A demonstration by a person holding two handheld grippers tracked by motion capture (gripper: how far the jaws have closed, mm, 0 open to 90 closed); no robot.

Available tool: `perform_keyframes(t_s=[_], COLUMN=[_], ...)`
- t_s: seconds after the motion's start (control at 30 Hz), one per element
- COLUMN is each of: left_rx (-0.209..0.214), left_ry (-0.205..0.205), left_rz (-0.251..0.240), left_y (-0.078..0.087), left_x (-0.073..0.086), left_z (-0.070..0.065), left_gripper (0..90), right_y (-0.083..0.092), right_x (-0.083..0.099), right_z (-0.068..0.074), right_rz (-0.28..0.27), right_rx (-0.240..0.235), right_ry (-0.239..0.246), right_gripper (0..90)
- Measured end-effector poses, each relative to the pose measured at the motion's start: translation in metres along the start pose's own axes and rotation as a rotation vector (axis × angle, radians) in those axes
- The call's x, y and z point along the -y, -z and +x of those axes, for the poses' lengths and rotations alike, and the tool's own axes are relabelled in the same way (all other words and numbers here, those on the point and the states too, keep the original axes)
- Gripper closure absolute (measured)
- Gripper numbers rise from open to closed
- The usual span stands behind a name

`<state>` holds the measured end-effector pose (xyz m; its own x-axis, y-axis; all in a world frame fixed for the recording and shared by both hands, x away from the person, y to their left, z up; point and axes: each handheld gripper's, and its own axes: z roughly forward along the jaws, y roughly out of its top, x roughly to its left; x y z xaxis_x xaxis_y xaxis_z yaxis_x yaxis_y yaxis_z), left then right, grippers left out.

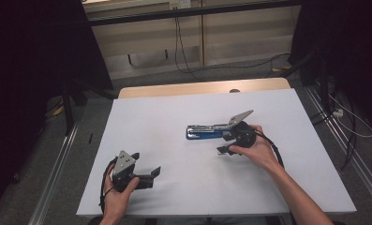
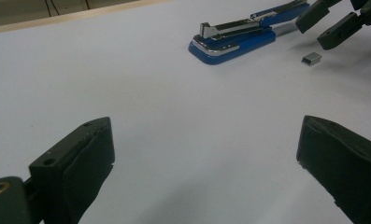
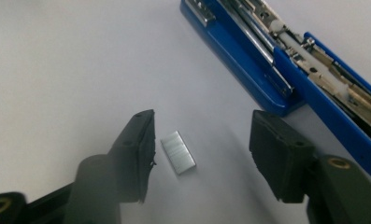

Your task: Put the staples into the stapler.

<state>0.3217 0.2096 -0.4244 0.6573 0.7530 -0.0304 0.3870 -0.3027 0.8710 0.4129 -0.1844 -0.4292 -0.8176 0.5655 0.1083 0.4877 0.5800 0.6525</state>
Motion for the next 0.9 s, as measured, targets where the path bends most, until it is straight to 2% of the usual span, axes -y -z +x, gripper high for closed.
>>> perform_keyframes(t_s=[0.33, 0.4, 0.6, 0.67, 0.77, 0.9], left_rx=[0.009, 0.01, 0.023, 0.025, 0.023, 0.024], left_ry=[-0.01, -0.012, -0.016, -0.015, -0.015, -0.017], left_rz=[-0.004, -0.003, 0.005, 0.004, 0.006, 0.008], left_y=[0.002, 0.002, 0.002, 0.002, 0.002, 0.002], left_x=[-0.001, -0.001, 0.0, 0.0, 0.0, 0.0], left_z=[-0.002, -0.002, -0.004, -0.004, -0.005, -0.004], left_gripper=[4.4, 4.4, 4.4, 4.4, 4.4, 4.4], right_y=[-0.002, -0.004, -0.008, -0.01, -0.011, -0.013], right_x=[0.002, 0.001, -0.002, -0.003, -0.003, -0.003], right_z=[-0.001, 0.0, 0.004, 0.005, 0.005, 0.007], right_rz=[0.048, 0.055, 0.085, 0.115, 0.121, 0.143], right_rx=[-0.026, -0.023, -0.045, -0.045, -0.05, -0.057], right_ry=[0.045, 0.068, 0.097, 0.112, 0.122, 0.132], right_gripper=[55.3, 56.8, 68.9, 69.5, 73.3, 73.4])
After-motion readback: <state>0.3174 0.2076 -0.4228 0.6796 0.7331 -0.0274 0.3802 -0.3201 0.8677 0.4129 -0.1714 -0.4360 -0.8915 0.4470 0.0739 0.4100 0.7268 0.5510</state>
